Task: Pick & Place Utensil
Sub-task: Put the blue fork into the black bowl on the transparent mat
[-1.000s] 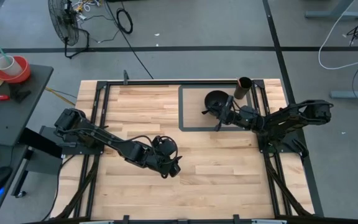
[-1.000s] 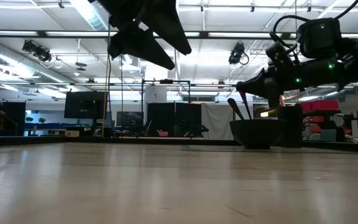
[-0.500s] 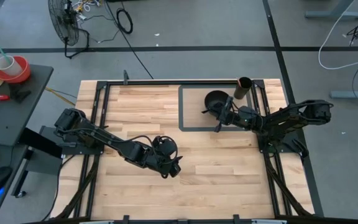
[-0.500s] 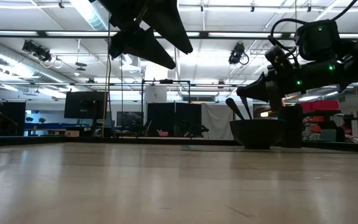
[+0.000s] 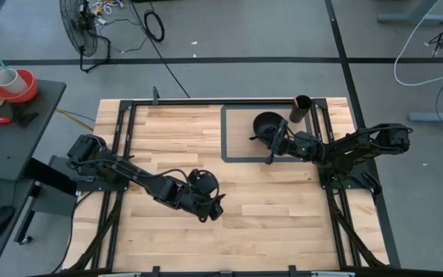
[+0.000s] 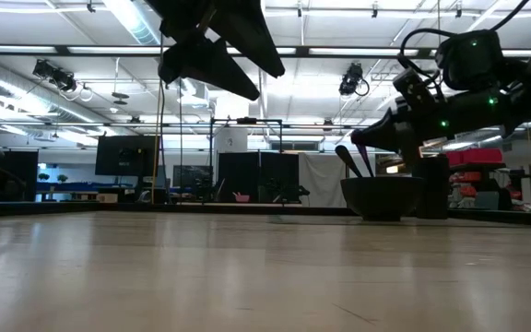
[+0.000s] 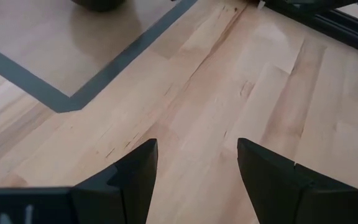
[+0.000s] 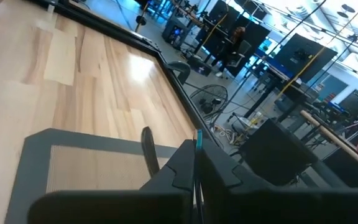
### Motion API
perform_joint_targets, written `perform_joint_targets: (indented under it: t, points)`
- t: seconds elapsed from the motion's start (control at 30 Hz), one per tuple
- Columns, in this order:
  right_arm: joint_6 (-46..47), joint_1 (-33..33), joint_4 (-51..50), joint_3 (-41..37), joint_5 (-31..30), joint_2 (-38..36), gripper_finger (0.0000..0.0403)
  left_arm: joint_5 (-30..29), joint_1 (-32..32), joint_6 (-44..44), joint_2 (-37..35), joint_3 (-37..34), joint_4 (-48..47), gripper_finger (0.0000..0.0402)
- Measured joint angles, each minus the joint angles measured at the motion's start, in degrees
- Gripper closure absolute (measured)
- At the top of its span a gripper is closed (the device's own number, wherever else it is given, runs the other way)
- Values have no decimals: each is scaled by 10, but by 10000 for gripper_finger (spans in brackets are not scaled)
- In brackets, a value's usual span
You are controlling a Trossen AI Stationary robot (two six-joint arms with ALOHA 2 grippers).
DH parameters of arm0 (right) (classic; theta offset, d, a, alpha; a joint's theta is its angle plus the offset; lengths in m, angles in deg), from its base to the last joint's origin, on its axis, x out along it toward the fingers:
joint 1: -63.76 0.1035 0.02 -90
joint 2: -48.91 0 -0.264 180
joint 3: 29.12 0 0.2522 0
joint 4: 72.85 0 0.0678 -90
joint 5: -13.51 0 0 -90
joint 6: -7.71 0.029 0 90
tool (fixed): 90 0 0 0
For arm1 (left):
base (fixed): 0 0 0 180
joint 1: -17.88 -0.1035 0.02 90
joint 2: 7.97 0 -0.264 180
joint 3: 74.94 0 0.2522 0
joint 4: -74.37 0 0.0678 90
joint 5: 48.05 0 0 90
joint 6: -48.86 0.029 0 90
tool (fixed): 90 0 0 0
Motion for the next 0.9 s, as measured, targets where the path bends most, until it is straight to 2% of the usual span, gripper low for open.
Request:
perform_joint_targets:
  t: [0.23, 0.6, 0.9]
  points:
    - [-34, 0, -25, 0, 12, 0, 386, -8, 0, 0, 0, 0, 0, 177]
    - [-25, 0, -28, 0, 23, 0, 384, -8, 0, 0, 0, 0, 4, 177]
    - [-23, 0, -31, 0, 23, 0, 367, -8, 0, 0, 0, 0, 5, 177]
